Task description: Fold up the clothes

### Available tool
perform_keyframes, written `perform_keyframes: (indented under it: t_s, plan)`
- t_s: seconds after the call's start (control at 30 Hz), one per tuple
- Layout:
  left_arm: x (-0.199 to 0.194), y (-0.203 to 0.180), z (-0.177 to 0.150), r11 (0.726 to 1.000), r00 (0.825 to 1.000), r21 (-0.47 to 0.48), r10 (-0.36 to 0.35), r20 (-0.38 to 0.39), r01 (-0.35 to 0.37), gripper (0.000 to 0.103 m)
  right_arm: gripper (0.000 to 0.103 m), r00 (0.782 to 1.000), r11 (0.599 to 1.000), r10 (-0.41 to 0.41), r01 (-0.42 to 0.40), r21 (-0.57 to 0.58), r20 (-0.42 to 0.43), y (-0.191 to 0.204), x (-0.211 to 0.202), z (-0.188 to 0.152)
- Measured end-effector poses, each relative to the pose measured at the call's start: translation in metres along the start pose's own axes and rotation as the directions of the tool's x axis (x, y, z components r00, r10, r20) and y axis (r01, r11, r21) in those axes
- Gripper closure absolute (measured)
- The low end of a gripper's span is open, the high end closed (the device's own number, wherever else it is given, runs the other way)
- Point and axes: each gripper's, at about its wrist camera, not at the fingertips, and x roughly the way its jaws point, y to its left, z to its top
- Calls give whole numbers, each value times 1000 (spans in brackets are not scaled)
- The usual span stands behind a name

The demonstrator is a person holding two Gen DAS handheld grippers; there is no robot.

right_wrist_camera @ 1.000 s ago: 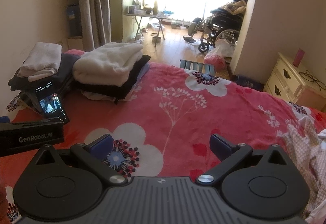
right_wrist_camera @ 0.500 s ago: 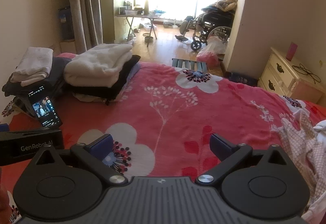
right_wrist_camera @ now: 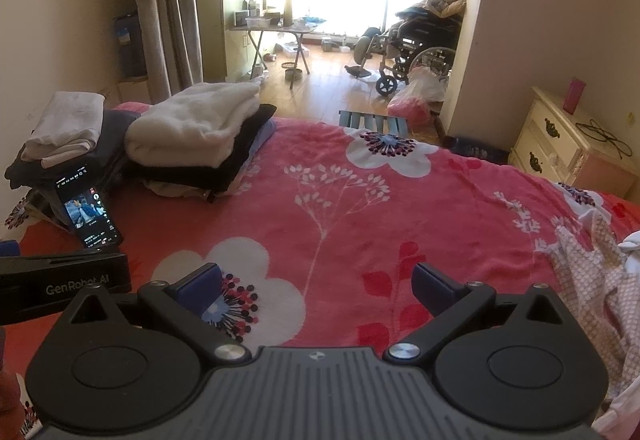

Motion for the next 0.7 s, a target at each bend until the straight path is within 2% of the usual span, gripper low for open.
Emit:
perform_keyframes:
  t_s: [0.7]
  plan:
    - [1, 0, 0, 1000, 1000, -1, 0, -5, 0, 0, 0, 1000, 1000, -11, 11, -8, -3, 0, 1, 0]
